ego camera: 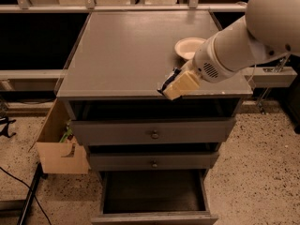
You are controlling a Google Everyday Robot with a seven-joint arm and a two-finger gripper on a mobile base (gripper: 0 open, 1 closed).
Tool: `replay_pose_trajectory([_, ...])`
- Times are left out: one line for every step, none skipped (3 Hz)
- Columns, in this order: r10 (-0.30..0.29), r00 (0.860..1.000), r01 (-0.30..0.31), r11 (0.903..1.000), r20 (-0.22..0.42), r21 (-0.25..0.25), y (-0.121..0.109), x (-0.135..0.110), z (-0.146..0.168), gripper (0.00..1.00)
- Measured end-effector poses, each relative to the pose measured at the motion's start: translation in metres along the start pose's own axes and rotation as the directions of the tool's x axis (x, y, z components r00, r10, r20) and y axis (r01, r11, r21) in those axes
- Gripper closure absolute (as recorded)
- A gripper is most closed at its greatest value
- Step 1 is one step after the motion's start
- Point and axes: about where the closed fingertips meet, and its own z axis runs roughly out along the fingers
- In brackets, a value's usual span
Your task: Place rxbar blueberry into bottom drawer
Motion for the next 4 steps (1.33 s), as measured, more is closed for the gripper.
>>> replay_pose_trajectory([0.046,0.999,-0.047,0.9980,-0.013,-0.042,0.014,0.026,0.016,1.00])
replay_pose_trajectory([0.088,0.995,-0.091,0.9936,-0.041,-0.067,0.030,0.055,0.028,1.00])
replay_pose_trajectory([0.156,0.984,-0.162,0.9844,-0.082,-0.069,0.043,0.091,0.040,1.00])
replay_pose_trajectory([0.205,0.973,-0.212,0.9754,-0.105,-0.059,0.054,0.119,0.052,1.00])
